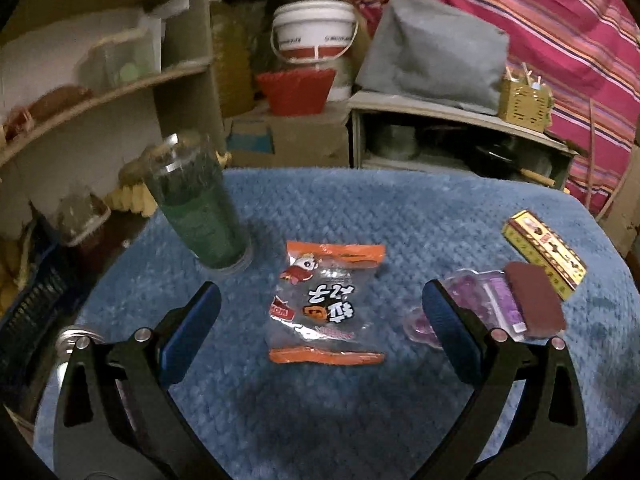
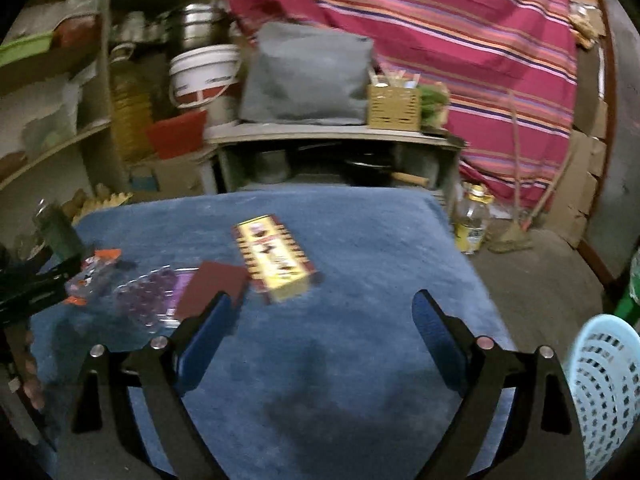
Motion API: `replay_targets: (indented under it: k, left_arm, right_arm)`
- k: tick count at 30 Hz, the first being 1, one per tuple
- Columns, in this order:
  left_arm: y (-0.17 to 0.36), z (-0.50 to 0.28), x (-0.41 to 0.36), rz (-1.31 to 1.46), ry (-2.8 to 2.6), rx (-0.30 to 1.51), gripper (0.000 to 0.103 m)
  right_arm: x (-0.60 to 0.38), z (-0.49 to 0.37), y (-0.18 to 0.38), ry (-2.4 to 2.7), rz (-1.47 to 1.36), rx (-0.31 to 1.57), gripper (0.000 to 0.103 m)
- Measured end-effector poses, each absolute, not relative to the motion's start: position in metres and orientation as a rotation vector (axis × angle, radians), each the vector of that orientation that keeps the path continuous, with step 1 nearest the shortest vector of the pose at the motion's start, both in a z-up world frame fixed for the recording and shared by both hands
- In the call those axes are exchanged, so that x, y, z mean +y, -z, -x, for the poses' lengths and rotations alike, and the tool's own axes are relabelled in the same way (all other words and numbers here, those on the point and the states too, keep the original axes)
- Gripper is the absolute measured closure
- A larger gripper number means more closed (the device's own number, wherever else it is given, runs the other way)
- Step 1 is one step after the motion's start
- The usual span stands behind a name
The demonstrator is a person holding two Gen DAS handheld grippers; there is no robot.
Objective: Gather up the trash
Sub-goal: 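Move the left gripper to the orange snack bag while the right moves to the second brown pad, then grasp the orange snack bag with the left gripper while the right grasps the brown pad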
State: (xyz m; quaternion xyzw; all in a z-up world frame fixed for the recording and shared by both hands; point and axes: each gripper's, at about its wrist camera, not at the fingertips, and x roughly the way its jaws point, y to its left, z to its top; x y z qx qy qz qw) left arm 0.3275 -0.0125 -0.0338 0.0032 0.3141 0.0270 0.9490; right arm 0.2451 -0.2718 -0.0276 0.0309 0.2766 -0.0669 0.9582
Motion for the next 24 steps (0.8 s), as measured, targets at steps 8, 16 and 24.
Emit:
replay_targets:
  k: [8, 16, 24]
  left_arm:
    - [0.063, -0.357, -0.009, -0.034, -0.064, 0.740, 0.011]
    - [0.065, -0.356, -0.008, -0.016, 0.011, 0.773, 0.047]
    - [0.037, -0.311, 0.009, -0.011, -0.074, 0.663, 0.048]
  right_arm:
    - [-0.234, -0.277, 0.049, 0.060, -0.033, 0.648, 0.013]
    - [-0.216, -0.312, 0.064, -0.004, -0.056, 0.751, 0.013]
    - [-0.198, -0.330, 0.069, 0.040, -0.008, 0.787, 0.013]
